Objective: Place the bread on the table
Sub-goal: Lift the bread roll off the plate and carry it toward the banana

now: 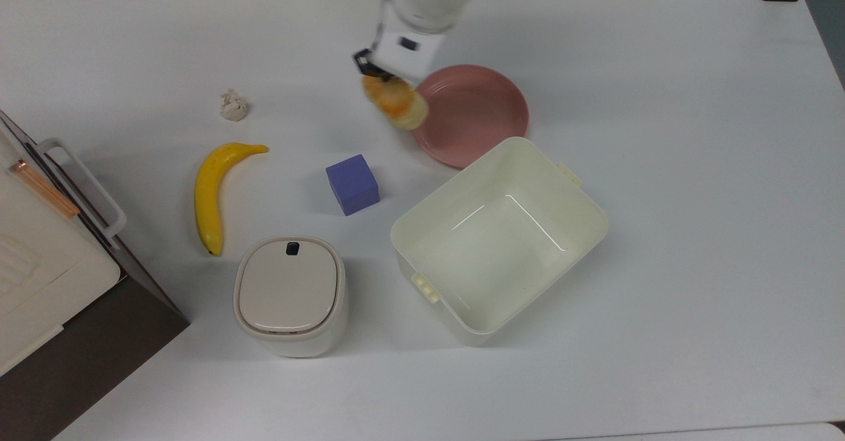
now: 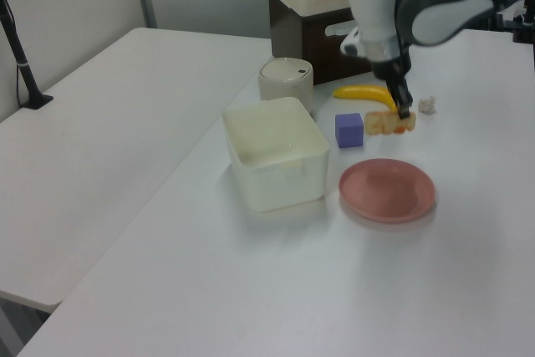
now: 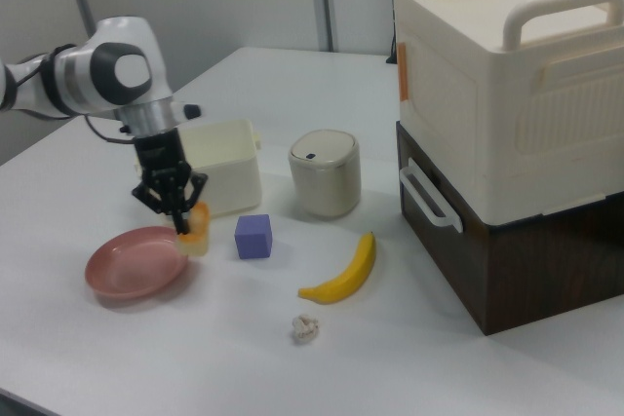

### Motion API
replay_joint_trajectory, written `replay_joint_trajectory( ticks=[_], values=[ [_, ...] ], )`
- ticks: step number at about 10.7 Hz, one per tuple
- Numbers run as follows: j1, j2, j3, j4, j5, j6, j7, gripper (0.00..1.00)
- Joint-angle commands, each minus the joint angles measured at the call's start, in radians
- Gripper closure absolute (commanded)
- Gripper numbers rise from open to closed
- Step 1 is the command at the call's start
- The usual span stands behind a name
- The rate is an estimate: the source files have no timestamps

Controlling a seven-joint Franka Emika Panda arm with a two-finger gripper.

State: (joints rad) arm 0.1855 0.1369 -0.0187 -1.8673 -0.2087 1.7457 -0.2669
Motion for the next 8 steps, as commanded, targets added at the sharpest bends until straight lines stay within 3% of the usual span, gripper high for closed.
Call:
replay_joint_trajectory(
  ticks=[1,8],
  values=[
    [-0.093,-0.055,-0.006,-0.016,0.02,-0.025,-0.008,1.0],
    [-0.173,-0.031,-0.006,-0.087,0.019,-0.018,-0.018,1.0]
  ],
)
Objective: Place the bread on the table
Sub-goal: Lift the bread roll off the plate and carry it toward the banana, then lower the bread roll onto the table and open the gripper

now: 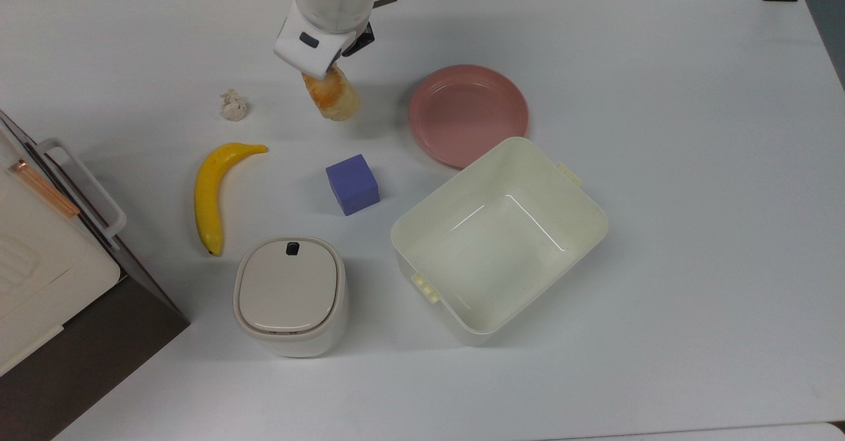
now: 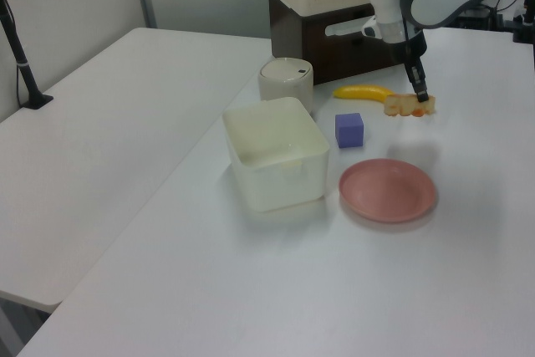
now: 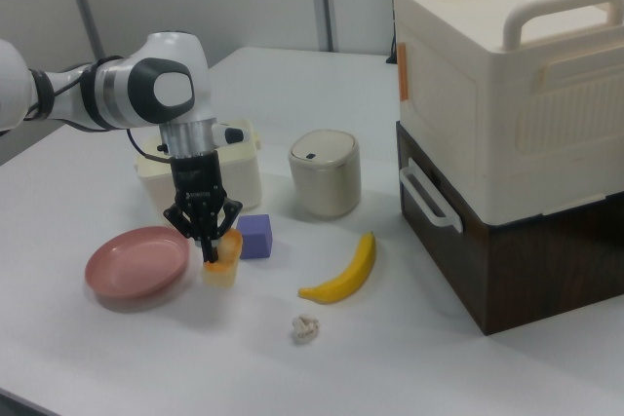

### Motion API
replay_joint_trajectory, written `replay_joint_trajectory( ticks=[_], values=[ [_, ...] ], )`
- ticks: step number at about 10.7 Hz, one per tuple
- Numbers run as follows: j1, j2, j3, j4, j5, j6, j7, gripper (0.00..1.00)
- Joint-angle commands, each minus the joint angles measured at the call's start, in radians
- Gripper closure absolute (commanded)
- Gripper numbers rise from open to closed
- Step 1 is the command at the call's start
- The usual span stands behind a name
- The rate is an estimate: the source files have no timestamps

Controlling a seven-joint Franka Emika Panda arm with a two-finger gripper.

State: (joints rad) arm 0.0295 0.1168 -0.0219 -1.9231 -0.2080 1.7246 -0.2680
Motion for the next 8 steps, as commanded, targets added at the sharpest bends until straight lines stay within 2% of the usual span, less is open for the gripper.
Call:
replay_joint_trajectory(
  ticks=[1,8],
  values=[
    [-0.022,-0.003,-0.003,-0.031,0.018,0.016,-0.019,1.0],
    [-0.031,0.053,-0.003,-0.023,0.016,0.064,-0.008,1.0]
  ],
)
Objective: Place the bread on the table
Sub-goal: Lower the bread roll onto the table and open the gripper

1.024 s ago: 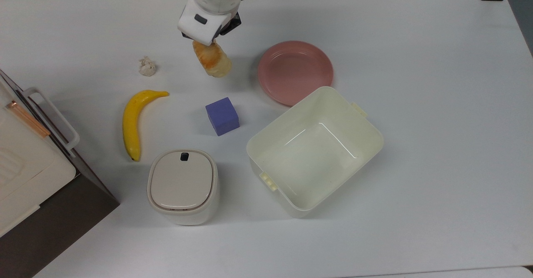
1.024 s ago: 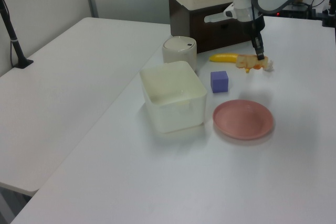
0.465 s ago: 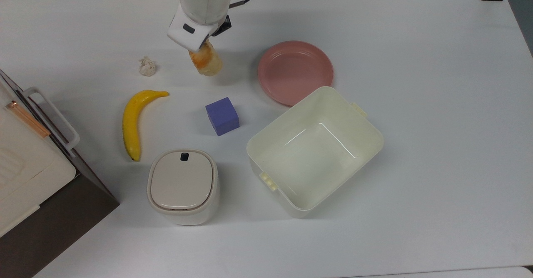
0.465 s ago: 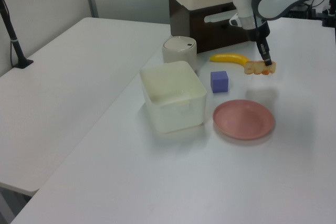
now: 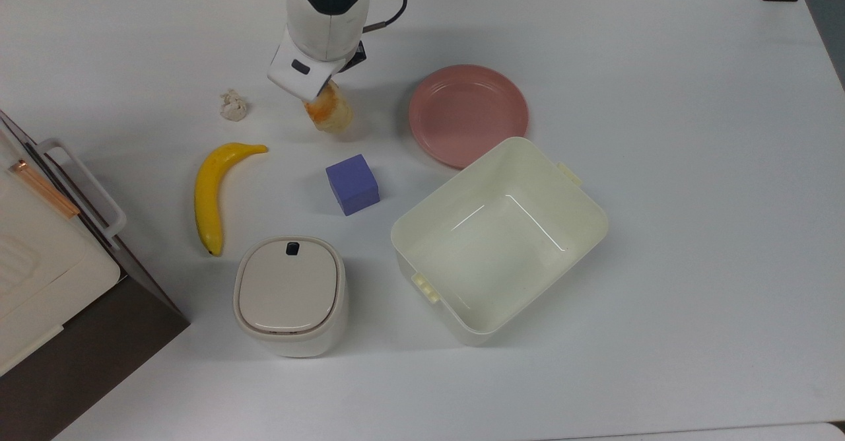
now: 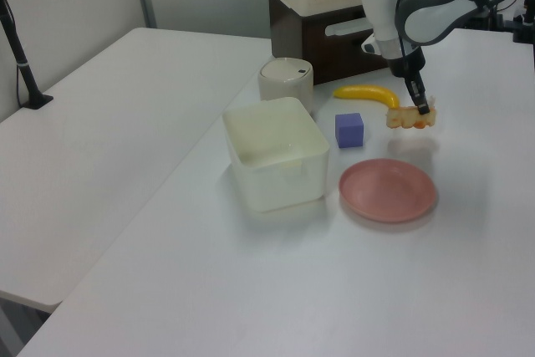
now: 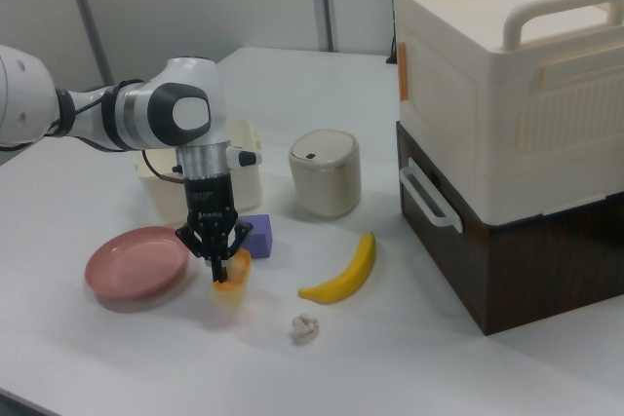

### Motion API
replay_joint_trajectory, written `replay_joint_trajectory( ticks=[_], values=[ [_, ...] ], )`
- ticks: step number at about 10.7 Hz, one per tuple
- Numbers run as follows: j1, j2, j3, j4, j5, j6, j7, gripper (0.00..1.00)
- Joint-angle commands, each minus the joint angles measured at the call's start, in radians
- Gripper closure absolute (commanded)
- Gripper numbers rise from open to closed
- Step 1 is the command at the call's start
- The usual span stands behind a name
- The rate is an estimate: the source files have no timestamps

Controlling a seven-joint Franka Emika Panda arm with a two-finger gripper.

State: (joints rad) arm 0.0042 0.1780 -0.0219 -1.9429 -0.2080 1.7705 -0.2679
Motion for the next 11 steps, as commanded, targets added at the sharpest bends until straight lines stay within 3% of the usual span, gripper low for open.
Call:
replay_joint_trajectory(
  ticks=[1,2,4,8,11],
  values=[
    [-0.012,-0.006,-0.003,-0.002,0.016,0.018,-0.008,0.98],
    [-0.021,-0.005,-0.003,-0.001,0.016,0.018,-0.008,0.84],
    [-0.023,-0.005,-0.003,0.001,0.016,0.035,-0.013,0.39],
    [-0.036,-0.005,-0.003,0.001,0.013,0.053,-0.011,0.04],
    [-0.038,-0.017,-0.003,0.033,0.013,0.041,-0.001,0.0]
  ],
)
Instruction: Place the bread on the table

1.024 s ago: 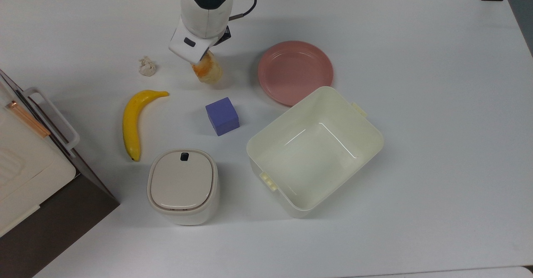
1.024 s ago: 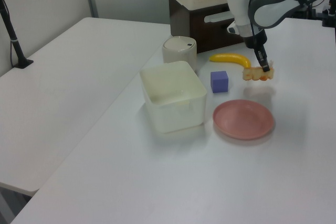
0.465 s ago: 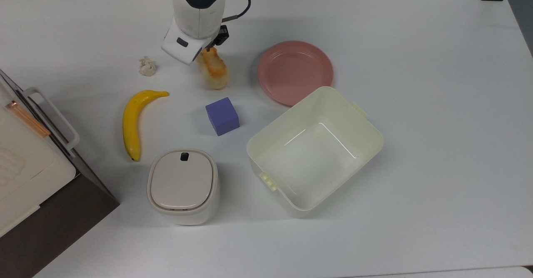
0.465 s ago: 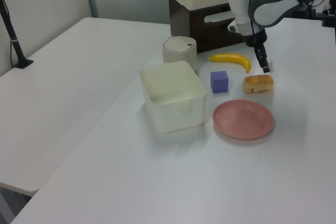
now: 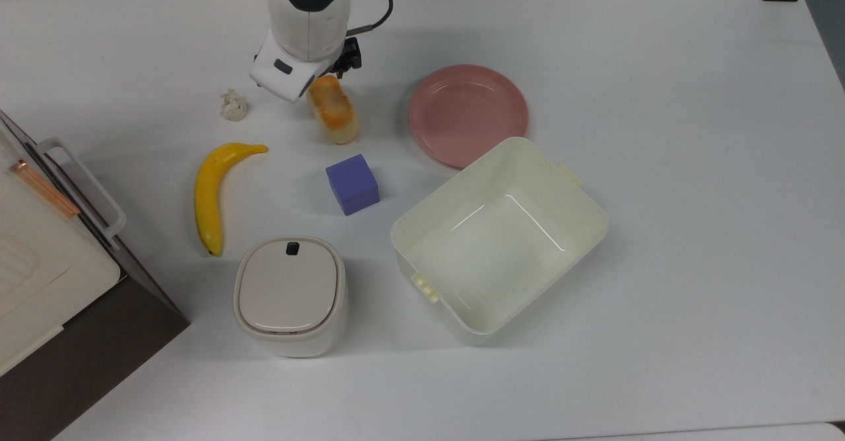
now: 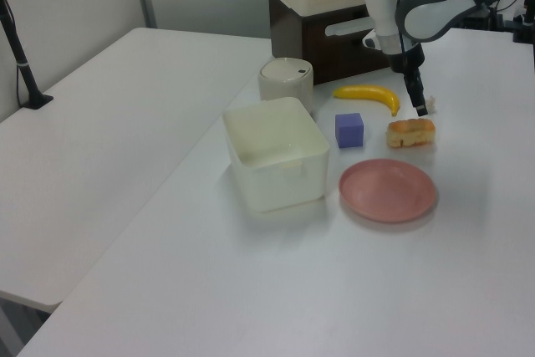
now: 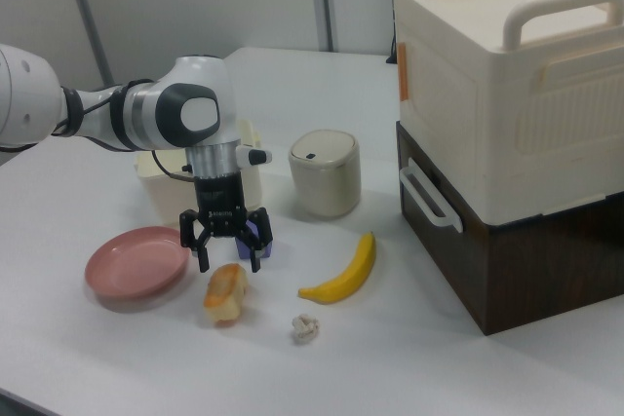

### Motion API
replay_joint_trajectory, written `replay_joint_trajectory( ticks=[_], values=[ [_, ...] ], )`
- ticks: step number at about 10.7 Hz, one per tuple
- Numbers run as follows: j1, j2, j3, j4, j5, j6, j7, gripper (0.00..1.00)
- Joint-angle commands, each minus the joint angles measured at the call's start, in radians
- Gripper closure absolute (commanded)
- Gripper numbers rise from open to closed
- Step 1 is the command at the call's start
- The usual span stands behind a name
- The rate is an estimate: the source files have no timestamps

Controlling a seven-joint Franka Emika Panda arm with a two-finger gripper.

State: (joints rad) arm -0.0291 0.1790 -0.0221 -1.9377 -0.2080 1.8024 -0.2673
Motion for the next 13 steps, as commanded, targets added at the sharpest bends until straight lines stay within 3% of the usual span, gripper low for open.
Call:
replay_joint_trajectory(
  ticks=[1,2,4,7,10,13],
  values=[
    [-0.02,-0.041,-0.002,0.052,0.019,0.009,0.0,0.0],
    [-0.034,-0.073,-0.001,0.068,0.019,0.017,0.008,0.0],
    [-0.063,-0.119,-0.004,0.188,0.028,0.012,-0.001,0.0],
    [-0.09,-0.162,-0.012,0.36,0.212,-0.008,0.02,0.0],
    [-0.098,-0.179,-0.035,0.399,0.321,-0.057,0.3,0.0],
    [-0.098,-0.168,-0.036,0.391,0.323,-0.055,0.315,0.0]
  ],
)
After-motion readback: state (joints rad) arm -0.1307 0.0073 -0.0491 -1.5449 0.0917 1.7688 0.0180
